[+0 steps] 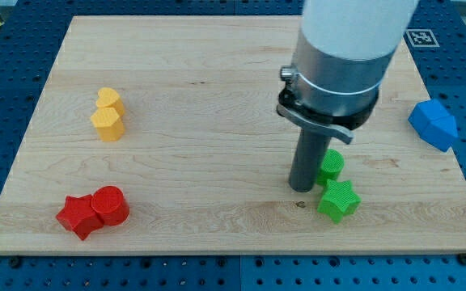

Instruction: Point your arm to the yellow hexagon

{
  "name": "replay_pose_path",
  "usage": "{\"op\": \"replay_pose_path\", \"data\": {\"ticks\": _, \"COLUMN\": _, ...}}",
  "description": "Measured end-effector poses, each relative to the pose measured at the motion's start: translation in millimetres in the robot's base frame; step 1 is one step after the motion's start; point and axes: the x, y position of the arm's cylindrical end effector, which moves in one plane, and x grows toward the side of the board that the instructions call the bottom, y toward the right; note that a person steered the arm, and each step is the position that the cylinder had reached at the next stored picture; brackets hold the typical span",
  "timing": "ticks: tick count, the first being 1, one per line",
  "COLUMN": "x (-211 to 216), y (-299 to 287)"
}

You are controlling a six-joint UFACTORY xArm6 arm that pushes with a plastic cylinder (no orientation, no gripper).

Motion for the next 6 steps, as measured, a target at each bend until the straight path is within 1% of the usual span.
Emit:
{"op": "replay_pose_path", "data": {"ticks": 1, "x": -4.2, "y": -38.6}}
{"op": "replay_pose_path", "data": {"ticks": 2, "x": -14.3, "y": -92.8}}
{"op": "replay_pose_path", "data": {"ticks": 3, "x": -19.0, "y": -160.7}}
{"op": "replay_pose_path", "data": {"ticks": 4, "x": -37.8, "y": -228.1}}
{"op": "replay_pose_path", "data": {"ticks": 5, "x": -73.5, "y": -281.7}}
{"op": "replay_pose_path", "data": {"ticks": 6, "x": -96.6, "y": -290.9}}
